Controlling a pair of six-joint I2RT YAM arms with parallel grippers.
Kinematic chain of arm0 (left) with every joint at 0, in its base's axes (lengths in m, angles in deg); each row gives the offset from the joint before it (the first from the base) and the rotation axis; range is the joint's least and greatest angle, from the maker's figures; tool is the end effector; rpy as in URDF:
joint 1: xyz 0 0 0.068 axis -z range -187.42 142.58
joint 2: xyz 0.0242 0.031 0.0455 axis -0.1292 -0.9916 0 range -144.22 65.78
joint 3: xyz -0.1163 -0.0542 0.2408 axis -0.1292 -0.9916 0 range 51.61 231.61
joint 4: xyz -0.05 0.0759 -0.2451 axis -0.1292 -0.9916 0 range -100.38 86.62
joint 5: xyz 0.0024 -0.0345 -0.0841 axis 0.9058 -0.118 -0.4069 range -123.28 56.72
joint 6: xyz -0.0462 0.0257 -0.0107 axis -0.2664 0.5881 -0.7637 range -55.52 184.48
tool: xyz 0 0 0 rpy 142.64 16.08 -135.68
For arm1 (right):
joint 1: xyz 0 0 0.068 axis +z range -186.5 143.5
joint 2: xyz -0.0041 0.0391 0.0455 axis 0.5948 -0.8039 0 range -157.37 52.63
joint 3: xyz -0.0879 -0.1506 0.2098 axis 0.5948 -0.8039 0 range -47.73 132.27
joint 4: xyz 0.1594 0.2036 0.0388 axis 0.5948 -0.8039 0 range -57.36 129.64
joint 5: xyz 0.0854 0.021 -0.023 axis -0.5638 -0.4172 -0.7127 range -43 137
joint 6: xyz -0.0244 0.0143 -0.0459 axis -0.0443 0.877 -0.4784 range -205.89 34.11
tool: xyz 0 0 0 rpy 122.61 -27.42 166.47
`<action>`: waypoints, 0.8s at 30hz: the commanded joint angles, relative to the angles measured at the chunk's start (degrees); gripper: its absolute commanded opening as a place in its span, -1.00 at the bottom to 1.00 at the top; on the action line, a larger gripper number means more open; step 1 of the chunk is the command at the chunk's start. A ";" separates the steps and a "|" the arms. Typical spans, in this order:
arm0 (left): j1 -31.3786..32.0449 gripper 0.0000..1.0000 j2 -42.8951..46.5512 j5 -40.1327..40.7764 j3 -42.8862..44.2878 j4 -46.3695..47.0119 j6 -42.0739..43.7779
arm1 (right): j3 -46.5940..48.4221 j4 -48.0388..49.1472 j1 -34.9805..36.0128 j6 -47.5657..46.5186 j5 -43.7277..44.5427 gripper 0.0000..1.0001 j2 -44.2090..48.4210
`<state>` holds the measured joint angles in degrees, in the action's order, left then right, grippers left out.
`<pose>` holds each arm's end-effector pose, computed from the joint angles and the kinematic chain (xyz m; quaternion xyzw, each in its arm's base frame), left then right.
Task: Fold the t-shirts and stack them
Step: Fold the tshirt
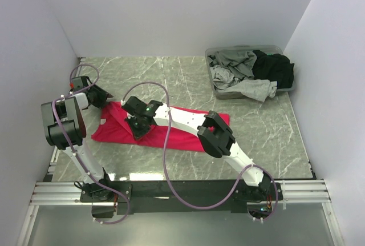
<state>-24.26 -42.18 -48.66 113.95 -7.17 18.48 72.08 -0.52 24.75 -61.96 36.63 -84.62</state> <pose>0.3723 0.1028 0.1493 -0.4449 0.8174 -0.2081 0.3010 0.2464 0.4624 0.1845 -0.3299 0.8980 0.2519 0.1458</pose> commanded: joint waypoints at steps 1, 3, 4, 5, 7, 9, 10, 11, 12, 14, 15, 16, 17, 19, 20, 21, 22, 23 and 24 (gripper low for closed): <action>-0.65 -0.01 -1.02 2.02 -0.12 -0.69 0.91 | -1.33 -1.23 0.36 -1.07 -1.23 -0.78 4.89; -0.65 -0.01 -0.94 2.10 0.14 -0.78 0.82 | -1.68 -1.06 0.45 -1.07 -1.49 -0.78 5.06; -0.65 -0.01 -0.93 2.19 0.14 -0.87 0.82 | -1.68 -1.06 0.45 -1.16 -1.67 -0.78 4.89; -0.74 -0.01 -0.85 2.37 0.32 -1.04 0.82 | -1.60 -1.23 0.45 -1.25 -1.76 -0.78 4.71; -0.74 -0.01 -0.67 2.28 0.32 -1.13 0.91 | -1.07 -1.50 0.45 -1.25 -2.11 -0.78 4.19; -0.74 -0.01 -0.50 2.28 0.32 -0.95 1.00 | -0.81 -1.59 0.62 -1.51 -2.29 -0.73 4.01; -0.65 -0.01 -0.32 2.19 0.32 -1.04 1.00 | -0.54 -1.67 0.53 -1.60 -2.20 -0.60 4.01; -0.65 -0.01 -0.23 2.02 0.32 -0.95 1.00 | -0.19 -1.76 0.62 -1.60 -2.20 -0.51 4.18; -0.74 -0.01 0.29 1.84 0.32 -0.95 1.26 | 0.07 -1.85 0.62 -1.86 -2.20 -0.43 4.27; -0.74 -0.01 0.91 1.93 0.58 -1.39 1.52 | 0.77 -2.02 0.53 -2.21 -2.02 -0.25 4.71; -0.65 0.00 1.78 2.10 0.84 -1.83 1.87 | 1.47 -2.46 0.62 -2.65 -1.76 -0.21 4.89; -0.65 0.01 2.23 2.63 1.02 -2.79 1.96 | 2.00 -2.90 0.62 -3.00 -1.50 -0.15 5.41; -0.74 0.01 2.75 2.89 1.46 -3.15 2.05 | 2.44 -3.69 0.62 -3.27 -0.36 -0.14 5.76; -0.74 0.03 4.42 3.68 2.25 -4.55 2.23 | 2.89 -4.66 0.01 -4.06 0.78 -0.13 7.60; -0.65 0.04 5.04 4.30 2.60 -5.17 2.23 | 1.93 -4.75 -0.43 -4.15 1.31 -0.13 8.66; -0.74 0.06 6.17 4.91 2.95 -5.61 1.97 | 0.88 -4.40 -0.96 -4.15 1.84 -0.13 9.80; -0.74 0.07 6.88 5.61 3.48 -6.13 1.88 | -0.44 -3.96 -2.35 -4.06 2.02 -0.13 12.51; -0.65 0.09 7.50 7.19 3.83 -7.27 1.62 | -3.59 -2.83 -3.06 -3.97 2.11 -0.13 14.10; -0.65 0.10 8.81 8.07 4.10 -7.89 0.83 | -5.36 -2.29 -3.94 -3.71 2.28 -0.13 15.68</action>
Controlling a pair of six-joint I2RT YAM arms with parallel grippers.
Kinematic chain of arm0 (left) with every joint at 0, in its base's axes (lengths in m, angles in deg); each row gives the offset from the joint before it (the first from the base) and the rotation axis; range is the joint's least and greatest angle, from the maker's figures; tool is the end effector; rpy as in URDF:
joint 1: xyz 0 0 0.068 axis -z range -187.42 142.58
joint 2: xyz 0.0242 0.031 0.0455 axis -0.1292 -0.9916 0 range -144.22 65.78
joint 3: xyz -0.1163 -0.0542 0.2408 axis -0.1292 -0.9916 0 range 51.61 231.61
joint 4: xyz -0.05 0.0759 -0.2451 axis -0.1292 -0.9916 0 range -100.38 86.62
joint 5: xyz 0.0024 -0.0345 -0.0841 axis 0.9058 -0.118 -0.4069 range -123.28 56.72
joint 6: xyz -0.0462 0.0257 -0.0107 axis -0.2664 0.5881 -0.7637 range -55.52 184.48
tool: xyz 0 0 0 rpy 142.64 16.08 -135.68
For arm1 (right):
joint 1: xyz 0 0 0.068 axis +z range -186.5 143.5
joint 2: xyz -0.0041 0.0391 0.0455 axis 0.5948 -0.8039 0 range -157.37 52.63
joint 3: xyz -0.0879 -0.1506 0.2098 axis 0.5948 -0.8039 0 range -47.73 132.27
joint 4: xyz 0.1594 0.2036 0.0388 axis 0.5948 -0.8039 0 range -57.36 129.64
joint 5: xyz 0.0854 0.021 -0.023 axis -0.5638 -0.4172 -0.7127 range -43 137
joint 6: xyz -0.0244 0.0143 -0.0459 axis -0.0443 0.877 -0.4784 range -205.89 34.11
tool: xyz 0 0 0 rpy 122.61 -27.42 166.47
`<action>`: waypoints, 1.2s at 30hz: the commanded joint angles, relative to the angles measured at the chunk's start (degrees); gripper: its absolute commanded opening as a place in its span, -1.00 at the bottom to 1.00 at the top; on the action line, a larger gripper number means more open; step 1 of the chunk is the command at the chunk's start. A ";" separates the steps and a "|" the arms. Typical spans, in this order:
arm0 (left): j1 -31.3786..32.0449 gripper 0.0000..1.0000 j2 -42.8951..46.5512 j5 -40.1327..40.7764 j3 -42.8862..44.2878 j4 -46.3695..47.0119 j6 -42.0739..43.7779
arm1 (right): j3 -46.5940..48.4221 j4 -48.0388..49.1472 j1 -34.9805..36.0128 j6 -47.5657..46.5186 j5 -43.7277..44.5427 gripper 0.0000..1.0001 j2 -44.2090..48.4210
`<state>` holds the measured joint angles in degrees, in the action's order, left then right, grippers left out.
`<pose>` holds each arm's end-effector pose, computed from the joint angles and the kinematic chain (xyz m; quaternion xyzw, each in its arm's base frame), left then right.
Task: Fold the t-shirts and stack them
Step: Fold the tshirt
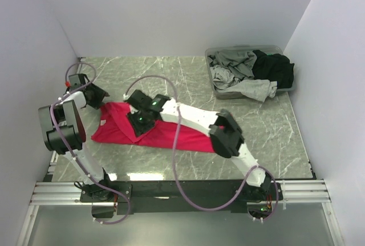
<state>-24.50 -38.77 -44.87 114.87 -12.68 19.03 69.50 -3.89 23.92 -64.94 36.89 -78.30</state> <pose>0.3645 0.1045 0.1684 -0.4570 0.8183 -0.1744 0.3019 0.2434 0.4415 0.2215 -0.3461 0.8911 0.2473 0.1580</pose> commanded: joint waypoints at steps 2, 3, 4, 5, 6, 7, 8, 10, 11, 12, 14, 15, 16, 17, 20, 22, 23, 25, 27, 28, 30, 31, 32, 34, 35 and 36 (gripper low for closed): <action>-0.41 0.13 6.72 7.01 4.14 -4.14 -0.69 | -8.30 2.65 -6.27 -0.47 2.37 -0.13 14.02; -0.50 0.15 8.21 8.07 4.41 -4.84 -1.56 | -10.33 3.35 -7.76 -0.04 2.46 -0.13 15.52; -0.41 0.16 9.01 9.12 5.02 -5.55 -2.09 | -12.44 3.88 -9.08 0.14 2.72 -0.13 18.23; -0.24 0.16 9.80 10.96 5.29 -6.16 -2.45 | -16.55 5.11 -12.05 0.32 2.99 -0.13 19.48; 0.29 0.17 11.37 11.41 5.55 -7.65 -2.62 | -18.68 5.73 -13.48 0.41 3.25 -0.13 20.62; 0.82 0.17 12.08 11.51 6.08 -8.18 -2.45 | -20.88 6.43 -14.79 0.41 3.95 -0.13 22.72; 1.43 0.17 12.79 11.94 6.25 -8.97 -2.27 | -24.82 7.66 -17.59 0.32 4.13 -0.13 23.70; 3.98 0.18 14.02 13.09 6.52 -10.73 -1.31 | -28.36 8.72 -20.07 -0.29 5.18 -0.14 25.72; 5.12 0.19 14.46 12.57 6.26 -11.09 -1.05 | -31.33 9.42 -22.08 -0.73 5.53 -0.14 26.16; 7.22 0.19 14.55 12.13 5.82 -11.70 -1.48 | -32.75 9.77 -23.23 -1.00 5.89 -0.14 26.60; 8.99 0.19 14.82 9.85 3.37 -11.45 -2.62 | -36.00 10.30 -25.08 -1.52 6.50 -0.15 26.87; 10.65 0.19 14.73 8.88 2.31 -11.09 -4.02 | -36.71 10.39 -26.92 -2.14 6.68 -0.15 26.96; 11.45 0.19 14.73 7.48 0.21 -10.31 -4.73 | -37.50 10.48 -27.72 -2.40 7.03 -0.15 26.79; 12.15 0.19 14.64 6.94 -0.76 -9.69 -5.26 | -38.56 10.66 -28.60 -2.75 7.38 -0.16 26.78; 13.91 0.19 13.77 4.22 -2.88 -8.28 -5.70 | -40.49 10.92 -31.32 -3.81 8.00 -0.16 26.26; 14.36 0.19 11.75 2.64 -2.71 -8.98 -5.53 | -40.94 10.57 -32.82 -3.99 8.09 -0.17 25.30; 14.36 0.19 10.00 0.98 -2.62 -9.59 -5.70 | -41.55 10.40 -33.17 -4.07 8.00 -0.17 25.03; 14.18 0.20 7.97 0.00 -2.36 -10.73 -5.53 | -42.08 10.39 -33.88 -4.08 7.65 -0.17 24.33; 12.79 0.20 5.17 -0.79 -2.44 -11.18 -5.35 | -42.52 9.87 -33.88 -3.90 7.12 -0.18 23.45; 12.34 0.20 4.45 -1.41 -2.71 -10.83 -5.18 | -42.61 9.60 -33.97 -3.73 6.86 -0.18 23.18; 11.64 0.21 2.08 -2.55 -1.75 -10.13 -4.56 | -43.22 9.60 -33.97 -3.20 6.59 -0.19 22.66; 11.63 0.21 1.12 -3.16 -1.13 -10.12 -4.30 | -43.40 9.52 -33.88 -2.93 6.25 -0.19 22.48; 11.63 0.21 -1.07 -3.34 -0.34 -10.21 -4.12 | -43.66 9.43 -33.97 -2.67 5.81 -0.19 22.30; 11.63 0.21 -2.93 -3.79 1.85 -10.56 -3.94 | -43.93 9.16 -33.88 -2.41 4.84 -0.19 21.43; 11.72 0.21 -4.59 -3.44 2.65 -10.91 -3.25 | -44.19 9.08 -33.88 -2.06 4.49 -0.19 21.34; 11.55 0.21 -5.39 -2.48 4.39 -11.44 -2.72 | -44.28 9.07 -33.79 -1.88 4.22 -0.19 21.16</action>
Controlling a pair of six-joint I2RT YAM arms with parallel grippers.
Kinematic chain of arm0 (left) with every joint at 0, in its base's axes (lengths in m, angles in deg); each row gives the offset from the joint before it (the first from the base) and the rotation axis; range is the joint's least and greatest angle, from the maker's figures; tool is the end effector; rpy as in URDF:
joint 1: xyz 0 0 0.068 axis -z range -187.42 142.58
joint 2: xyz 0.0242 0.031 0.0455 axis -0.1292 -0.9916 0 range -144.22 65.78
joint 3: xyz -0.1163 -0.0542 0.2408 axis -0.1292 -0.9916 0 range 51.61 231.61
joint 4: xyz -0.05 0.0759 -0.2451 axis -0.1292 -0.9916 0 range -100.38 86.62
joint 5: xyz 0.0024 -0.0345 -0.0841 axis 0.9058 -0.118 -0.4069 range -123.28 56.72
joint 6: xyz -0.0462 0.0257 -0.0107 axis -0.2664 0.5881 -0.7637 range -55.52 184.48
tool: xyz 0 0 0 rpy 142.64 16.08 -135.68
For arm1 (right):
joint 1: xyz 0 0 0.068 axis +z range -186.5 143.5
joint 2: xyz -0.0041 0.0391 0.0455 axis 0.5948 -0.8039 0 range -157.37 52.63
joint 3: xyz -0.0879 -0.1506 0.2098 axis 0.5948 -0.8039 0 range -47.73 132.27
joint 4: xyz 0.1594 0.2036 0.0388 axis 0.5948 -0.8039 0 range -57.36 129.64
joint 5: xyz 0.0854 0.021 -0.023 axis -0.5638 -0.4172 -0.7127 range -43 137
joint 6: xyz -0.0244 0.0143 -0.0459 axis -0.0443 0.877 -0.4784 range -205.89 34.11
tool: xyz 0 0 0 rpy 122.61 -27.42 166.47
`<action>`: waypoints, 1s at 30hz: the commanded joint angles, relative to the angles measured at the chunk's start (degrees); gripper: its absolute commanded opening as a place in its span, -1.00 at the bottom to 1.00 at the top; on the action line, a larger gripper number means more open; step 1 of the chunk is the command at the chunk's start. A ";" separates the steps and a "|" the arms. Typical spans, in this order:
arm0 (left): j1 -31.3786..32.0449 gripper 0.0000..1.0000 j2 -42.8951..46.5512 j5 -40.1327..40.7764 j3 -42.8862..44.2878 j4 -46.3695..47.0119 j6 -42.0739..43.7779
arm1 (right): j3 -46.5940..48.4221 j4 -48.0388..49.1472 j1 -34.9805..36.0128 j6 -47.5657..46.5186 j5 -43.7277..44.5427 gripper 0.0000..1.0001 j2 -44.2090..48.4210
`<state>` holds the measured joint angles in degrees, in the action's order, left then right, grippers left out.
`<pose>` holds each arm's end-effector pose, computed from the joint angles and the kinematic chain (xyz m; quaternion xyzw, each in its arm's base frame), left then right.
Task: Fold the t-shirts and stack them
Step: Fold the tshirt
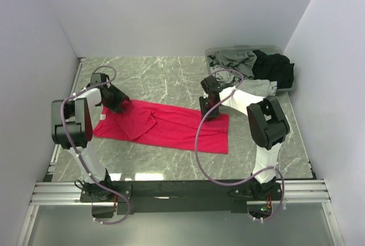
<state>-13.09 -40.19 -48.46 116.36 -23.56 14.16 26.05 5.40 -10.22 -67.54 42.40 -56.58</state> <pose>0.3674 0.0271 0.1559 -0.4220 0.8634 -0.2115 0.1778 0.3388 0.1705 0.1670 -0.0751 0.9807 0.1035 0.1481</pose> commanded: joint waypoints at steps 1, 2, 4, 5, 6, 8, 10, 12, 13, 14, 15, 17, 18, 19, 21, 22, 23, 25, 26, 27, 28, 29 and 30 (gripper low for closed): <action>0.13 0.21 -4.93 1.47 3.97 -0.82 2.77 | -1.00 -0.30 0.26 0.81 -1.46 -0.19 -0.83; 0.13 0.21 -6.86 1.73 5.20 -1.26 4.08 | -1.44 -0.39 0.35 1.25 -1.99 -0.19 -0.92; 0.13 0.21 -9.33 2.17 9.24 -2.66 5.06 | -1.97 -0.39 0.43 1.51 -2.69 -0.19 -1.18; 0.13 0.20 -11.60 2.00 10.64 -3.10 5.84 | -2.58 -0.39 0.44 1.95 -3.04 -0.19 -1.36; 0.22 0.20 -12.67 1.82 13.10 -3.54 6.20 | -2.76 -0.48 0.87 2.13 -3.39 -0.20 -1.62; 0.40 0.20 -15.21 2.35 15.48 -4.77 7.51 | -3.20 -0.83 1.40 2.65 -3.57 -0.19 -1.80; 0.92 0.20 -16.54 4.18 19.08 -5.83 8.57 | -3.55 -1.00 2.45 3.09 -4.45 -0.20 -1.97; 1.54 0.20 -18.38 5.42 22.85 -7.58 10.86 | -3.90 -1.01 3.42 4.32 -5.15 -0.21 -1.97; 1.89 0.20 -18.91 6.12 24.27 -8.37 11.47 | -4.17 -1.01 4.47 4.76 -5.42 -0.21 -1.89; 2.41 0.20 -20.05 7.26 25.33 -9.68 12.52 | -4.26 -1.01 5.17 5.64 -5.68 -0.21 -1.97; 2.68 0.20 -20.50 7.79 26.99 -10.05 12.97 | -4.34 -1.27 5.70 5.99 -5.77 -0.21 -1.97; 3.21 0.20 -21.03 8.67 27.79 -10.14 13.67 | -4.69 -1.53 8.07 7.13 -6.21 -0.21 -1.89; 3.30 0.20 -21.12 8.76 27.88 -10.05 13.68 | -4.70 -1.71 9.04 7.49 -6.30 -0.22 -1.89; 3.30 0.20 -21.12 8.68 27.80 -9.88 13.76 | -4.87 -1.97 9.83 8.19 -6.30 -0.22 -1.89; 3.30 0.21 -21.03 8.76 27.54 -9.52 14.11 | -4.96 -2.32 12.29 8.89 -6.30 -0.22 -1.62; 3.30 0.21 -20.85 8.85 27.53 -9.52 14.29 | -4.70 -2.50 13.00 9.07 -6.30 -0.22 -1.62; 3.30 0.21 -20.59 8.85 27.45 -9.52 14.64 | -4.35 -3.28 14.40 9.60 -5.69 -0.22 -1.45; 3.30 0.22 -19.89 9.20 27.01 -9.35 14.99 | -3.12 -5.21 15.37 10.04 -4.20 -0.22 -1.18; 3.30 0.22 -19.63 9.12 26.66 -9.17 14.99 | -2.77 -5.83 15.64 10.21 -3.84 -0.22 -0.83; 3.30 0.23 -19.19 9.29 25.78 -9.00 14.99 | -2.41 -6.45 15.73 10.48 -3.23 -0.21 0.04; 3.30 0.23 -18.66 9.38 25.17 -8.39 14.91 | -1.71 -7.15 15.64 10.83 -2.44 -0.21 0.66; 3.39 0.23 -17.35 9.38 23.77 -8.03 14.64 | -1.27 -8.90 15.64 10.74 -0.26 -0.21 1.79; 3.30 0.24 -16.73 9.47 23.15 -7.59 14.64 | -0.75 -9.96 15.38 10.74 0.90 -0.21 2.24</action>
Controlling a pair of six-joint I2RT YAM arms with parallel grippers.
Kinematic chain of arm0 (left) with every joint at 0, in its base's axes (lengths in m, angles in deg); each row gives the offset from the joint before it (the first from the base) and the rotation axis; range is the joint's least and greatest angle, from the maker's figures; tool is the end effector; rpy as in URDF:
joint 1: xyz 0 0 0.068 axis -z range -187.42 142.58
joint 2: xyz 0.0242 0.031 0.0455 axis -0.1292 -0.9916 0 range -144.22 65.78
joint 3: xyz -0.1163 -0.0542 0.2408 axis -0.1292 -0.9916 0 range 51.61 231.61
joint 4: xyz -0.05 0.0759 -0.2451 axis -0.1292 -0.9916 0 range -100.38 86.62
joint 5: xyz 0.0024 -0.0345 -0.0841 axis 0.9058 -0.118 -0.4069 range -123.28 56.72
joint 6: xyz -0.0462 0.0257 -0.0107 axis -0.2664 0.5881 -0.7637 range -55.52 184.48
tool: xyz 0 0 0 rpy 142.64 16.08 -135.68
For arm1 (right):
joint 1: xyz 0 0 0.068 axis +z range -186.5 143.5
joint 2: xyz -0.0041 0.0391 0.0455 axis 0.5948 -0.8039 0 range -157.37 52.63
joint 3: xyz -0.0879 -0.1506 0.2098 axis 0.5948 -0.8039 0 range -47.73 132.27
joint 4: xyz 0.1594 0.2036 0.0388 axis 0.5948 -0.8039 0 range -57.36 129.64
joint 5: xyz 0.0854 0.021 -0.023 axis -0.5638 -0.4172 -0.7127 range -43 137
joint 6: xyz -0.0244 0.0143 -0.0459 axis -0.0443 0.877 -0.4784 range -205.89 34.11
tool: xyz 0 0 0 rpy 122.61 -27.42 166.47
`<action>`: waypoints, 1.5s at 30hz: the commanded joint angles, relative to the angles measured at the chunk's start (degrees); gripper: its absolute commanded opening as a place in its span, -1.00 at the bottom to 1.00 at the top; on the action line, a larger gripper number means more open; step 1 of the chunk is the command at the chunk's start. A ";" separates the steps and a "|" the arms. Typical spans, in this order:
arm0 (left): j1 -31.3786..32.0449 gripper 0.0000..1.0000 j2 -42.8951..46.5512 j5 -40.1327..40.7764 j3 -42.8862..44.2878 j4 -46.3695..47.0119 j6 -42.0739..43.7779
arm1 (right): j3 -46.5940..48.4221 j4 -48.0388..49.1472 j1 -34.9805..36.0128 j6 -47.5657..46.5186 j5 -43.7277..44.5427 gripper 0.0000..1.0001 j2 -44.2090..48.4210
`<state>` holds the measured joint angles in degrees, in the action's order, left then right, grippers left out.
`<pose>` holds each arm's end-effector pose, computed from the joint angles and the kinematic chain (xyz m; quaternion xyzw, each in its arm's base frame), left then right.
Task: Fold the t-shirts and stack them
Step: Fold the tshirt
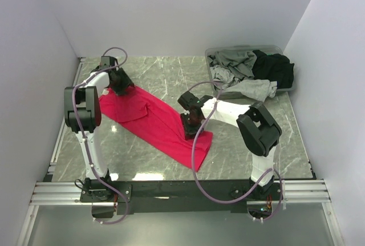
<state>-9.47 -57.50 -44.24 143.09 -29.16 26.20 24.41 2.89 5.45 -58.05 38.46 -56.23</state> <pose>0.4630 0.0098 0.1642 -0.3045 0.9065 -0.1736 0.2355 0.2706 0.2503 0.1602 -0.1319 0.9781 0.1425 0.0754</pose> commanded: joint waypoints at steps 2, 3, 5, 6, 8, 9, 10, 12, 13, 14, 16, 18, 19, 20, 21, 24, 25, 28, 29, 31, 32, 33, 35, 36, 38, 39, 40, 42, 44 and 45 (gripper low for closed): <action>-0.42 0.25 2.52 5.25 -4.38 -1.91 2.86 | 1.86 -9.90 -0.91 1.08 6.77 -0.20 2.60; -0.42 0.25 3.04 5.34 -4.64 -1.82 3.04 | 1.87 -10.18 -1.34 1.08 7.73 -0.20 3.12; -0.42 0.26 4.80 6.65 -4.12 -2.87 3.83 | 1.08 -10.01 -2.84 0.82 8.09 -0.20 3.56; -0.42 0.27 5.50 7.26 -3.42 -3.22 4.09 | 0.90 -9.92 -3.10 0.64 8.18 -0.20 3.74; -0.33 0.28 8.31 9.28 -2.72 -4.71 4.09 | 0.99 -9.92 -3.46 -1.02 8.45 -0.20 4.09; -0.42 0.29 9.45 9.73 -2.63 -5.07 4.09 | 1.16 -10.00 -3.46 -1.64 8.45 -0.20 4.27; -0.42 0.30 11.90 9.82 -2.62 -5.42 4.01 | 1.51 -10.18 -3.46 -2.69 9.58 -0.20 4.53; -0.42 0.33 13.85 9.12 -3.24 -6.21 3.30 | 2.04 -11.15 -3.55 -3.66 10.29 -0.20 5.67; -0.33 0.34 14.99 8.68 -3.59 -6.56 3.04 | 1.78 -11.23 -3.55 -4.53 10.47 -0.20 6.20; -0.33 0.35 15.26 8.15 -4.11 -7.26 2.34 | 1.34 -10.63 -3.55 -4.89 10.38 -0.20 7.77; -0.24 0.35 15.79 6.40 -5.34 -8.67 0.85 | -0.93 -9.31 -3.55 -5.59 8.81 -0.20 9.53; 0.55 0.35 16.67 4.64 -8.94 -7.98 -0.03 | -3.92 -8.43 -3.37 -5.95 7.23 -0.20 11.65; 0.90 0.34 17.54 3.94 -10.43 -7.53 -0.91 | -4.98 -7.64 -3.28 -6.12 6.69 -0.21 12.17; 1.42 0.34 17.90 3.23 -12.97 -7.27 -1.35 | -6.03 -7.37 -3.02 -6.13 5.91 -0.21 12.87; 1.69 0.34 18.16 2.88 -14.21 -6.92 -1.70 | -7.87 -7.11 -2.93 -6.30 5.64 -0.21 13.06; 1.69 0.34 18.69 1.56 -18.62 -5.25 -3.11 | -11.31 -5.96 -2.14 -6.21 4.32 -0.22 13.32; 1.69 0.34 18.09 1.03 -19.06 -5.07 -3.20 | -11.93 -5.35 -1.97 -6.13 4.06 -0.22 13.41; 1.78 0.34 15.63 1.38 -19.15 -5.42 -2.59 | -12.99 -4.73 -1.18 -5.51 3.00 -0.23 13.23; 1.78 0.34 15.01 1.47 -18.80 -5.33 -2.50 | -13.25 -4.47 -0.91 -5.34 2.82 -0.23 13.06; 1.78 0.34 13.17 1.99 -18.18 -5.33 -2.06 | -14.22 -3.95 0.05 -4.46 2.30 -0.23 12.71; 1.78 0.35 12.55 2.69 -17.22 -5.33 -1.80 | -14.48 -3.77 0.49 -4.19 2.21 -0.23 12.71; 1.69 0.34 11.93 3.05 -16.69 -5.33 -1.53 | -15.09 -3.50 0.84 -3.67 2.12 -0.24 12.62; 1.78 0.34 9.74 4.36 -14.68 -5.59 -0.31 | -15.71 -2.63 2.34 -3.05 1.77 -0.24 12.18; 1.78 0.34 8.95 4.80 -13.88 -6.21 0.13 | -16.06 -2.19 2.78 -2.35 1.51 -0.24 11.92; 1.78 0.34 6.75 5.68 -11.78 -6.74 1.45 | -15.98 -1.57 4.18 -1.56 1.24 -0.24 10.78; 1.69 0.34 5.61 5.95 -11.16 -7.09 2.15 | -15.63 -1.48 4.62 -0.77 1.24 -0.24 10.42; 1.69 0.34 5.08 6.04 -10.72 -7.18 2.51 | -15.36 -1.13 5.06 -0.33 1.15 -0.24 9.72; 1.78 0.34 4.20 5.60 -9.31 -7.27 3.21 | -14.75 -0.69 6.47 0.90 0.45 -0.25 9.02; 1.78 0.34 2.62 5.08 -7.55 -7.53 4.61 | -14.05 -0.16 7.52 1.60 -0.34 -0.25 7.88; 1.69 0.33 2.18 4.99 -6.85 -7.70 5.06 | -13.09 -0.07 8.75 2.22 -0.60 -0.25 7.44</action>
<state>-7.70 -50.75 -42.08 135.24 -37.77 27.36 10.66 0.20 11.71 -58.25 39.45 -45.48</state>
